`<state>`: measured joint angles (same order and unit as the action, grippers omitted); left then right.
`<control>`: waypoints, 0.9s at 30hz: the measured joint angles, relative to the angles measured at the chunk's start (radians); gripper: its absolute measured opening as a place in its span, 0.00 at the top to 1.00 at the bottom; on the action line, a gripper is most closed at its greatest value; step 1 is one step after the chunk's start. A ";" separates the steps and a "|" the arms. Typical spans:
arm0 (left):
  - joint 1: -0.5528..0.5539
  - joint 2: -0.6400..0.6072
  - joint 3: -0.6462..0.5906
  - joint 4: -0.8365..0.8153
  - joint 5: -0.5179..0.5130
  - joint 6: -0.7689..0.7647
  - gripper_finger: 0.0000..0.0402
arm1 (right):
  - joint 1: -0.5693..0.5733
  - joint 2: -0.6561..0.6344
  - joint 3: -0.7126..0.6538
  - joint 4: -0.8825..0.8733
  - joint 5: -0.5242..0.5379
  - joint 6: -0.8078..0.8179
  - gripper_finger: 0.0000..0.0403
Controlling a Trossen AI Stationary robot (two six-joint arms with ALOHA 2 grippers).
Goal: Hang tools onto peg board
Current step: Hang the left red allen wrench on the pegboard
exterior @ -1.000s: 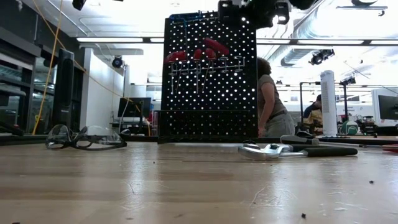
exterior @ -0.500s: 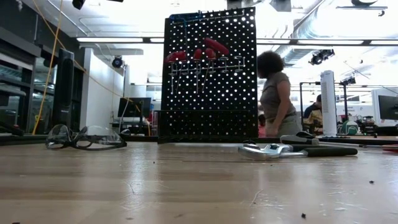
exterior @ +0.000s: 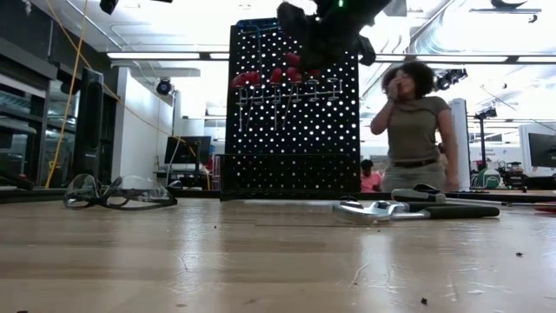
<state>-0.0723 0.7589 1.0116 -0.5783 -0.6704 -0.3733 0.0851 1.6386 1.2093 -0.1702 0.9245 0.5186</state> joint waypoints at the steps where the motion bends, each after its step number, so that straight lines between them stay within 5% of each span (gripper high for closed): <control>1: 0.000 0.000 0.000 0.000 -0.004 0.001 1.00 | -0.014 0.000 0.000 -0.013 0.000 0.001 1.00; 14: 0.000 0.000 0.000 -0.002 -0.061 0.029 1.00 | -0.061 -0.042 0.014 0.020 0.056 -0.176 1.00; 19: 0.000 0.000 0.000 -0.009 -0.063 0.036 1.00 | -0.050 -0.045 0.112 -0.008 0.130 -0.328 1.00; 27: 0.000 0.000 0.000 -0.026 -0.072 0.037 1.00 | -0.014 -0.048 0.294 -0.140 0.078 -0.429 1.00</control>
<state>-0.0723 0.7589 1.0115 -0.6046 -0.7419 -0.3366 0.0713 1.5908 1.5029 -0.3103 1.0025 0.0898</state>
